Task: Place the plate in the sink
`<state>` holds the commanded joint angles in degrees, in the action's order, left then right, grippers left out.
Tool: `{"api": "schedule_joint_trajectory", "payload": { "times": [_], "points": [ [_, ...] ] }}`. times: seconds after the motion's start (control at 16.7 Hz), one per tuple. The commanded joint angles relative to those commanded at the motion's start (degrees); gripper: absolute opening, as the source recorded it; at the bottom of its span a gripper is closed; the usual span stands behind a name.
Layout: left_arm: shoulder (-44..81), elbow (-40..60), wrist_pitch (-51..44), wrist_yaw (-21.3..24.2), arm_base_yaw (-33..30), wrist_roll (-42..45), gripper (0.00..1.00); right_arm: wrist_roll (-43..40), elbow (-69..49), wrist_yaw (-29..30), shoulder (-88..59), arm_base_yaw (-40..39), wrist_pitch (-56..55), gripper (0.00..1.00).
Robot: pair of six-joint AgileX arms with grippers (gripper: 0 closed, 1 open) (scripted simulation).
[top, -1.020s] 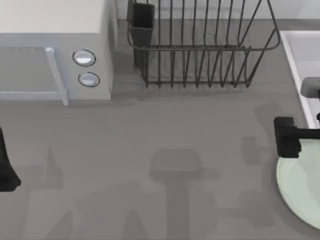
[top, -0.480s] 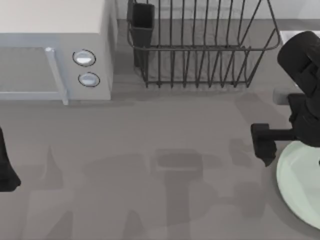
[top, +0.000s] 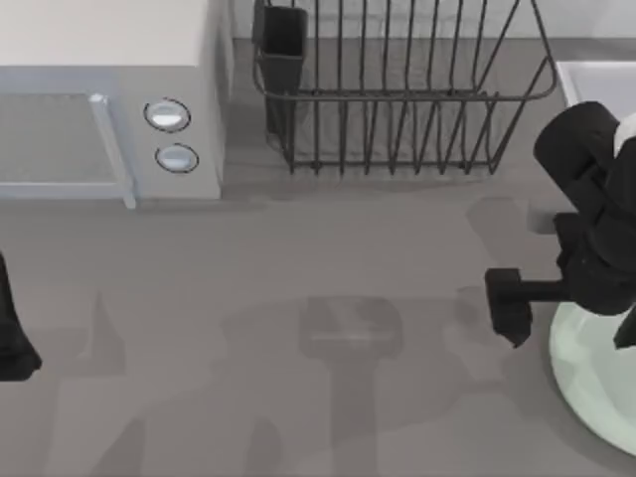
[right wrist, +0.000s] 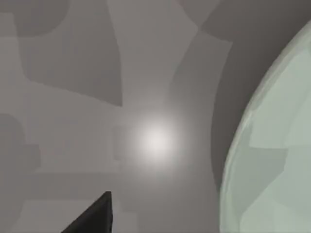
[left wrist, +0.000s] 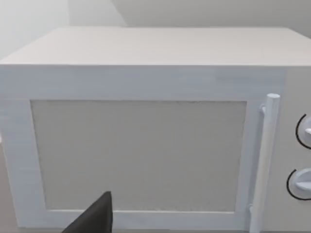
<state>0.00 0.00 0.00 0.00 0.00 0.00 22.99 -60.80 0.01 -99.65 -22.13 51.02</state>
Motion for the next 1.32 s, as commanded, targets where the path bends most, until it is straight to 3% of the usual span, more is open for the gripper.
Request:
{"api": "schedule_joint_trajectory", "payload": {
  "times": [0.3, 0.6, 1.32],
  "points": [
    [0.0, 0.0, 0.0, 0.0, 0.0, 0.0, 1.0, 0.2, 6.7, 0.0, -5.7, -0.2, -12.8, 1.0],
    [0.0, 0.0, 0.0, 0.0, 0.0, 0.0, 1.0, 0.3, 7.7, 0.0, -6.6, -0.3, -14.2, 1.0],
    [0.0, 0.0, 0.0, 0.0, 0.0, 0.0, 1.0, 0.3, 7.7, 0.0, -6.6, -0.3, -14.2, 0.1]
  ]
}}
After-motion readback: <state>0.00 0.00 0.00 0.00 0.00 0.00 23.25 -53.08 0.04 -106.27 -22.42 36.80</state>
